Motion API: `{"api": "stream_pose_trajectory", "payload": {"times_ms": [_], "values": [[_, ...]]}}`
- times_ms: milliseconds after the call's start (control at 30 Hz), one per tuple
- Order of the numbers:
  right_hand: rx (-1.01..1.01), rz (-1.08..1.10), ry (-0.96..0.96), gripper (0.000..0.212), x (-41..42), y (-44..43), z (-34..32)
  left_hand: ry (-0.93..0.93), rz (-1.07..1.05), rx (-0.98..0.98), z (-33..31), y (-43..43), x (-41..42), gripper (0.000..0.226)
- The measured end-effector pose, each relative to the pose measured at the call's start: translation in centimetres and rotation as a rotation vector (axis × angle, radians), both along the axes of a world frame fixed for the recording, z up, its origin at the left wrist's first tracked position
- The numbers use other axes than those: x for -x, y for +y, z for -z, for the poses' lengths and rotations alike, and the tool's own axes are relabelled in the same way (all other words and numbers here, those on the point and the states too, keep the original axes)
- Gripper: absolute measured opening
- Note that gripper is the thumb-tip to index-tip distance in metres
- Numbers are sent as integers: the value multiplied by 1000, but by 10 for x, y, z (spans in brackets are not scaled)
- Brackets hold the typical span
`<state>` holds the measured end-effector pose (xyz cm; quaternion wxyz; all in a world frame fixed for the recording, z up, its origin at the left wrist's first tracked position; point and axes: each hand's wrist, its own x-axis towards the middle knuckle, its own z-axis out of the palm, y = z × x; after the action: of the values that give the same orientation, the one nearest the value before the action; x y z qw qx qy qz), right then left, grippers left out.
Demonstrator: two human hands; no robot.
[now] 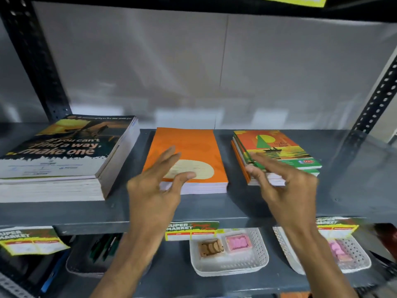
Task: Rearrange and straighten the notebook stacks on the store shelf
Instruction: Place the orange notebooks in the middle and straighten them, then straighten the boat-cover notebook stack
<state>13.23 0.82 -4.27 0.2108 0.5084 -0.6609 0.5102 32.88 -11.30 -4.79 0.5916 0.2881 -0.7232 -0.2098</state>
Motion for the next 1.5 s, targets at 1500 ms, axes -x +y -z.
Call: {"api": "stream_pose_trajectory", "payload": {"times_ms": [1500], "values": [[-144, 10, -177, 21, 155, 57, 33, -491, 59, 24, 9, 52, 147, 28]]}}
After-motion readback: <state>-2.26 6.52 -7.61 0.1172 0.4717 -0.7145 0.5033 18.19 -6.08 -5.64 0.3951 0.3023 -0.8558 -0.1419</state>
